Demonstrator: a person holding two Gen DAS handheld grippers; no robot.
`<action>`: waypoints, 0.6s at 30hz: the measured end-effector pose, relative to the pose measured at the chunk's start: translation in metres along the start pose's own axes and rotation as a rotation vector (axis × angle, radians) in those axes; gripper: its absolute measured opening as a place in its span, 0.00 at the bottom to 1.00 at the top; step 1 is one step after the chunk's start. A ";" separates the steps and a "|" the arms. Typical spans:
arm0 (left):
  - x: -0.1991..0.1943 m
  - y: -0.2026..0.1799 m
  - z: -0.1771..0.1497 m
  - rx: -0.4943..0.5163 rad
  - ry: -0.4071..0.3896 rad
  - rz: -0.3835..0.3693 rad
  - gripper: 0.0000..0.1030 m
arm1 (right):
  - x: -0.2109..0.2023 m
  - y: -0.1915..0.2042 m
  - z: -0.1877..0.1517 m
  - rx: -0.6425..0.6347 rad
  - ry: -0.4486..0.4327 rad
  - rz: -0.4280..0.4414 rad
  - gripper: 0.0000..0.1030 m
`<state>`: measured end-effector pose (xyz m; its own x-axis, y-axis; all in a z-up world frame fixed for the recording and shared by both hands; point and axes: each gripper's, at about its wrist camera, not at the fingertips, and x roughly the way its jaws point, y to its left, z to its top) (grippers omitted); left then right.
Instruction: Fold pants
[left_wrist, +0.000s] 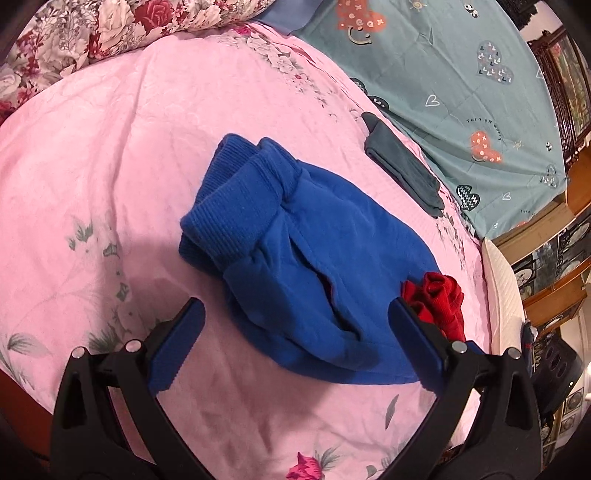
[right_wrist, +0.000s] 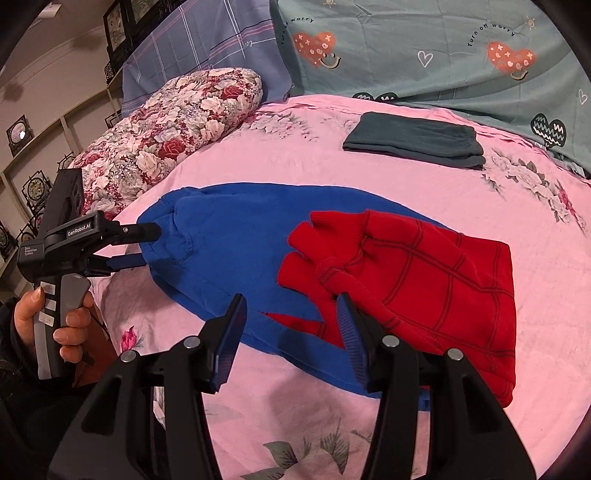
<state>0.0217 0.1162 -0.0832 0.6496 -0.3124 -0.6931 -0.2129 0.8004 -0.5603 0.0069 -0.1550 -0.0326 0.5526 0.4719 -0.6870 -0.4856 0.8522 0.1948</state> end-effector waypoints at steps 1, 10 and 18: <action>0.000 0.001 0.000 -0.005 -0.001 -0.002 0.98 | 0.000 0.000 0.000 -0.001 0.000 0.000 0.51; 0.007 0.002 0.006 -0.026 -0.012 -0.003 0.97 | 0.000 0.002 -0.001 -0.003 0.003 0.001 0.51; 0.017 -0.004 0.011 -0.012 -0.006 -0.008 0.95 | 0.000 0.001 -0.003 0.001 0.005 0.000 0.51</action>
<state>0.0413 0.1135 -0.0881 0.6554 -0.3163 -0.6858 -0.2161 0.7916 -0.5716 0.0041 -0.1545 -0.0339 0.5493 0.4704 -0.6906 -0.4845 0.8527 0.1955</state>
